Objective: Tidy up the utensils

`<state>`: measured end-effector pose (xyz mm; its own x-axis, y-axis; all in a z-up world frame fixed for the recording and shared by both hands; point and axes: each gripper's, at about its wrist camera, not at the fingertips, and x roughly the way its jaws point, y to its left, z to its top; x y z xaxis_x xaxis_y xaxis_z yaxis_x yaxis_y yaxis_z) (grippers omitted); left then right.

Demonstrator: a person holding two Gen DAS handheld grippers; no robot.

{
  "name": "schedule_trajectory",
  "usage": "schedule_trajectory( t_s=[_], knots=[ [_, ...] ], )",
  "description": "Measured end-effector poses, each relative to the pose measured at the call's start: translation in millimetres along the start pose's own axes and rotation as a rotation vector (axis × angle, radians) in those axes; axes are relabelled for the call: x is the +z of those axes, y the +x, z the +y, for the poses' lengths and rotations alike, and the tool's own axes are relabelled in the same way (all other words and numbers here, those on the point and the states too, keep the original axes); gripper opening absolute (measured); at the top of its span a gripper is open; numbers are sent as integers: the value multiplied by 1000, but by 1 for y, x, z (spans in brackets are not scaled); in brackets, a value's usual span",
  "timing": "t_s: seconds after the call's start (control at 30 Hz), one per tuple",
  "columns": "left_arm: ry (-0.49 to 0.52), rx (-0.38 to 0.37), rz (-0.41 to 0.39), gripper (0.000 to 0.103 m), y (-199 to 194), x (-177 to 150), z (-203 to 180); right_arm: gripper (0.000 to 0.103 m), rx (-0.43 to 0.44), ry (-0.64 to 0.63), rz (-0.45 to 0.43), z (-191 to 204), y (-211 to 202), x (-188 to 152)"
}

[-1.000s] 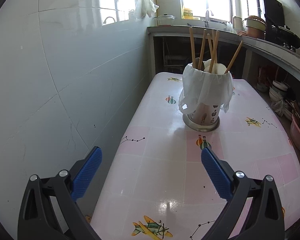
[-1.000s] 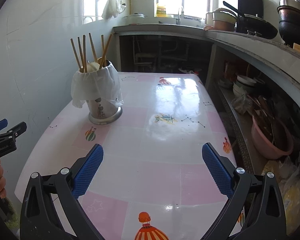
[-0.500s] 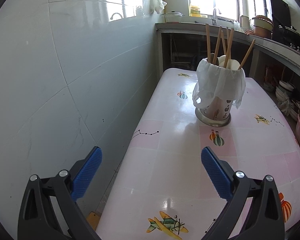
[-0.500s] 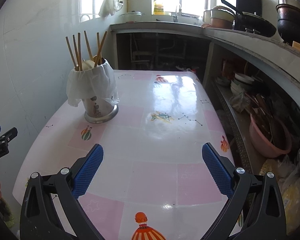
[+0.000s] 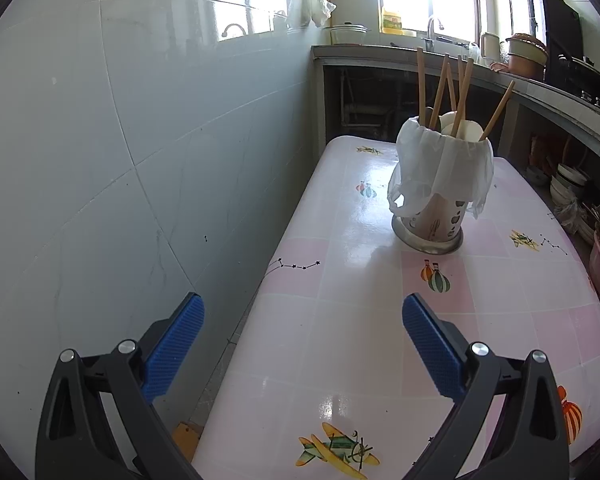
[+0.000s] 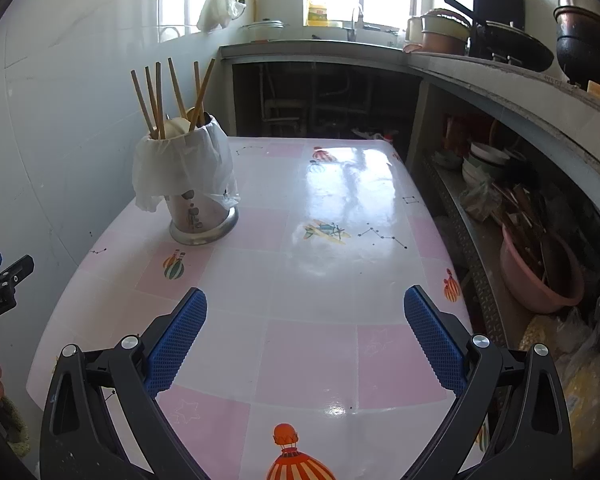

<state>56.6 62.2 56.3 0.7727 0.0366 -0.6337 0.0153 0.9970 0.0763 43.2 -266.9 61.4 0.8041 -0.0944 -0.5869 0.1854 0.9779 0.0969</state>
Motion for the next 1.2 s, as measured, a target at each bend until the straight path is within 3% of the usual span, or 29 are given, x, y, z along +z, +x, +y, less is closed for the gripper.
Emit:
schedule_trajectory(
  t_s=[1.2],
  knots=[
    [-10, -23, 5, 97, -2, 1, -7, 95, 10, -14, 5, 2, -1, -1]
  ],
)
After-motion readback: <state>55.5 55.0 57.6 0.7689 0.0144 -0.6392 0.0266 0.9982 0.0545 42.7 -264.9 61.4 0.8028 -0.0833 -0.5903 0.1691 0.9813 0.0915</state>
